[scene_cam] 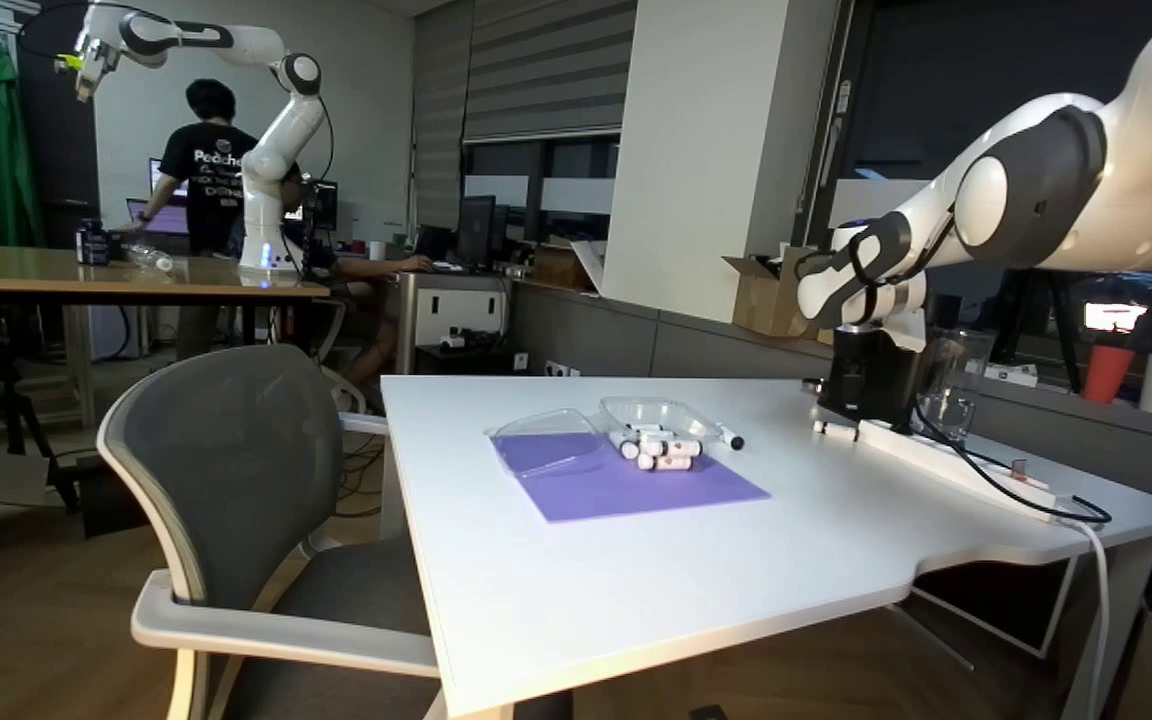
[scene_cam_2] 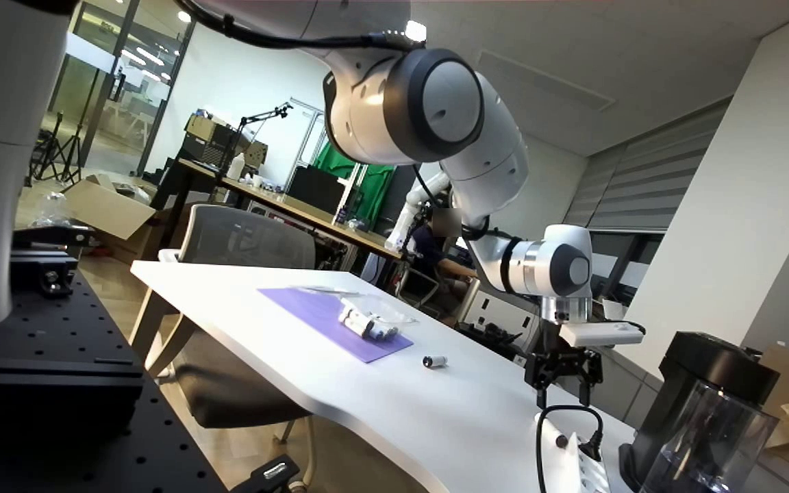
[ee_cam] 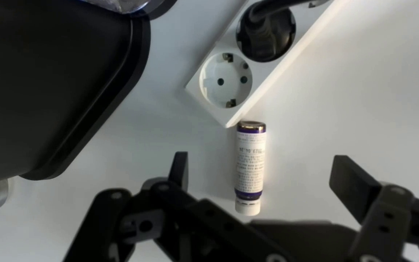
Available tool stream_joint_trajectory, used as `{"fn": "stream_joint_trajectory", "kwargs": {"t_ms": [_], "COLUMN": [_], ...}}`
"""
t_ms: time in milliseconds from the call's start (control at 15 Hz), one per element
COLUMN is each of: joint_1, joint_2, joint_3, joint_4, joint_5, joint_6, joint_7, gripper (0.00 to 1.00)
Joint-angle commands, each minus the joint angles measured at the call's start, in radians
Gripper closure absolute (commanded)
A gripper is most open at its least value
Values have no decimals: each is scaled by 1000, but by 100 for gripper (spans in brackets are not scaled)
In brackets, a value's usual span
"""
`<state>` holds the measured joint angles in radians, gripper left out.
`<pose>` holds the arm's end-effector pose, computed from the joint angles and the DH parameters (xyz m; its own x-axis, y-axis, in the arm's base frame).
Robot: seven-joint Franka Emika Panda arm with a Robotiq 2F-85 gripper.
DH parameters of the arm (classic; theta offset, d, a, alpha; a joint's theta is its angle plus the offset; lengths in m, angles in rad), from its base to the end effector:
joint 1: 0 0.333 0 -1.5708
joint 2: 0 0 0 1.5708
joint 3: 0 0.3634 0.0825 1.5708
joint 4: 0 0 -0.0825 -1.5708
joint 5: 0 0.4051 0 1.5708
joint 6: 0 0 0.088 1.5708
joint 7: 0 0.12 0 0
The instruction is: Pick the object and put it in the container
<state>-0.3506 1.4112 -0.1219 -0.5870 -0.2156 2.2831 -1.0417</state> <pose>0.8215 -0.3527 0.1301 0.7040 0.6958 -0.1422 0.6893 -0.6214 0.3723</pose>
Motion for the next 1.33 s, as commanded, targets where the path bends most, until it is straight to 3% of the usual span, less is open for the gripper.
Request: {"fn": "stream_joint_trajectory", "kwargs": {"t_ms": [0, 267, 333, 400, 467, 1267], "joint_1": [-12, -13, -5, 2, -2, -8], "joint_2": [67, 104, 54, 58, 58, 58], "joint_3": [13, 18, 5, -13, 7, 17], "joint_4": [113, 160, 69, 80, 73, 56], "joint_5": [24, 41, 29, 21, 24, 31], "joint_6": [-16, -27, 10, -30, -9, 21], "joint_7": [-12, -9, 33, 59, 11, 2], "gripper": [0, 0, 0, 0, 0, 0]}}
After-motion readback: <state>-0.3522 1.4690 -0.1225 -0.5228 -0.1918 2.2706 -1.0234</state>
